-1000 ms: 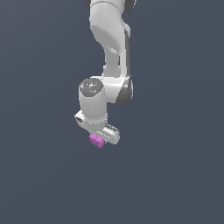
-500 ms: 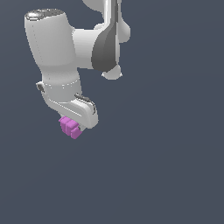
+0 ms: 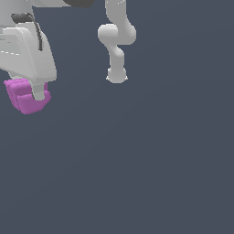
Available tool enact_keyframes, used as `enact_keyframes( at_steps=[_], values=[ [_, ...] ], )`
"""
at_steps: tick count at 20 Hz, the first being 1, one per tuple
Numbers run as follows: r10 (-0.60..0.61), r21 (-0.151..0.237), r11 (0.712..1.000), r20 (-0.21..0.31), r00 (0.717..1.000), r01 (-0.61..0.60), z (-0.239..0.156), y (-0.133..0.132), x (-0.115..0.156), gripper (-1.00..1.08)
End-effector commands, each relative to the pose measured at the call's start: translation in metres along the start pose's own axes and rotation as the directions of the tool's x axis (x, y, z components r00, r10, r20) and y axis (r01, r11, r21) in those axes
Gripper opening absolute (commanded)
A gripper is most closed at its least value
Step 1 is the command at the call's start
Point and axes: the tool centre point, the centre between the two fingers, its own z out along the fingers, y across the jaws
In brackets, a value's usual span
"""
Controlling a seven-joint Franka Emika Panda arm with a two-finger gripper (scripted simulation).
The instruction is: Pick up the object and move it to a goal position.
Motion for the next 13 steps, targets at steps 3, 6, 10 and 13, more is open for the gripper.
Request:
enact_keyframes(
  at_steps=[3,6,10,13],
  values=[
    [0.012,0.016,1.000,-0.032,0.999,-0.011,-0.037,0.008,0.020,-1.00],
    [0.017,0.022,1.000,-0.045,0.999,-0.016,-0.052,0.011,0.028,-1.00],
    [0.021,0.027,0.999,-0.053,0.998,-0.020,-0.061,0.013,0.033,-1.00],
    [0.022,0.027,0.999,-0.054,0.998,-0.021,-0.062,0.014,0.034,-1.00]
  ],
)
